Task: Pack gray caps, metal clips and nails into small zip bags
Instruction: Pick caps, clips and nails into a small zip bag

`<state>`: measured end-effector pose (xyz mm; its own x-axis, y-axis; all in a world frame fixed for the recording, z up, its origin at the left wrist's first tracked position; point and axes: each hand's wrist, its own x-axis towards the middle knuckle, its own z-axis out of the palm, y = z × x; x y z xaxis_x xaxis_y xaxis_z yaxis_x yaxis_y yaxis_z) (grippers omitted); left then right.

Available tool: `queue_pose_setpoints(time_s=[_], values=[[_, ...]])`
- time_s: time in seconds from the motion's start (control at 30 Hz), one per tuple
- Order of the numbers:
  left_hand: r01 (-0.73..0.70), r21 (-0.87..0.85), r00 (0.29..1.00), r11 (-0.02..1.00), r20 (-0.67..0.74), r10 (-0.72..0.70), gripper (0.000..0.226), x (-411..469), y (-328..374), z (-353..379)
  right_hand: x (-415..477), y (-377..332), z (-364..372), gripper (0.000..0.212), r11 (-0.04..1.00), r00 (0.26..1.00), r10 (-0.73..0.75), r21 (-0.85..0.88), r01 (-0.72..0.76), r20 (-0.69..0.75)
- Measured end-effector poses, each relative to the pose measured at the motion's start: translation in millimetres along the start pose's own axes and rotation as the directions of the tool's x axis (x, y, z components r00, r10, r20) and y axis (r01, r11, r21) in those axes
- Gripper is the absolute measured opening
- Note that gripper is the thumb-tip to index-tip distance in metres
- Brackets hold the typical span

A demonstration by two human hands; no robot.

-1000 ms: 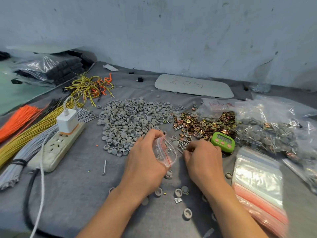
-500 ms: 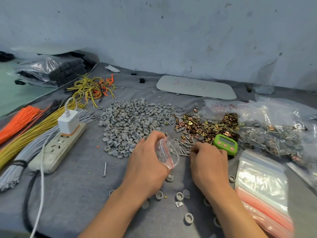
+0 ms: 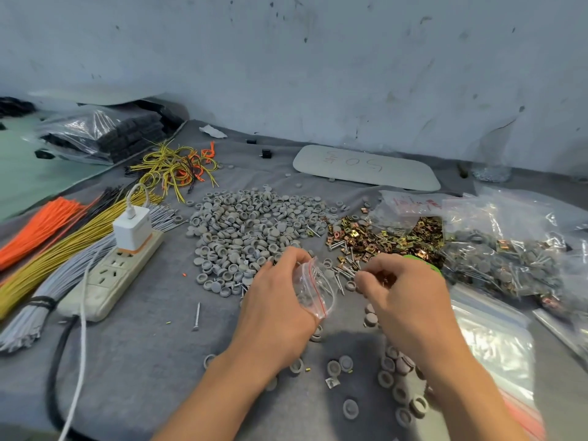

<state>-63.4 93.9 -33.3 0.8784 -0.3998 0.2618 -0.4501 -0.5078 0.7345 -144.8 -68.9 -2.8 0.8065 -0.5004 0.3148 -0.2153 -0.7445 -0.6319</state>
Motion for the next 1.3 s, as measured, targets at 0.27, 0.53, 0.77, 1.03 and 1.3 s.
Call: queue_pose_setpoints(time_s=[0.27,0.53,0.77,1.03,1.3], values=[[-0.117,0.061,0.993,0.991,0.016,0.116,0.052,-0.7,5.6,9.9,-18.0,-26.1,3.4,0.021,0.958,0.959,-0.273,-0.073,0.279,0.082],[-0.05,0.003,0.999,0.999,-0.006,0.05,0.053,-1.4,7.9,7.4,-8.3,0.0,7.2,0.015,0.982,0.998,-0.023,0.186,0.034,-0.059],[0.011,-0.032,0.996,0.999,-0.086,-0.013,0.055,2.9,7.4,7.7,32.6,37.6,-5.3,0.039,0.975,0.994,0.11,-0.194,-0.11,-0.013],[0.107,-0.066,0.983,0.992,-0.143,-0.116,0.064,14.3,2.2,10.3,157.6,52.0,12.0,0.065,0.83,0.851,0.342,-0.553,-0.075,0.398],[0.117,-0.057,0.98,0.991,-0.152,-0.125,0.059,29.7,1.6,12.1,176.6,50.0,30.9,0.079,0.755,0.768,0.35,-0.647,0.109,0.537]])
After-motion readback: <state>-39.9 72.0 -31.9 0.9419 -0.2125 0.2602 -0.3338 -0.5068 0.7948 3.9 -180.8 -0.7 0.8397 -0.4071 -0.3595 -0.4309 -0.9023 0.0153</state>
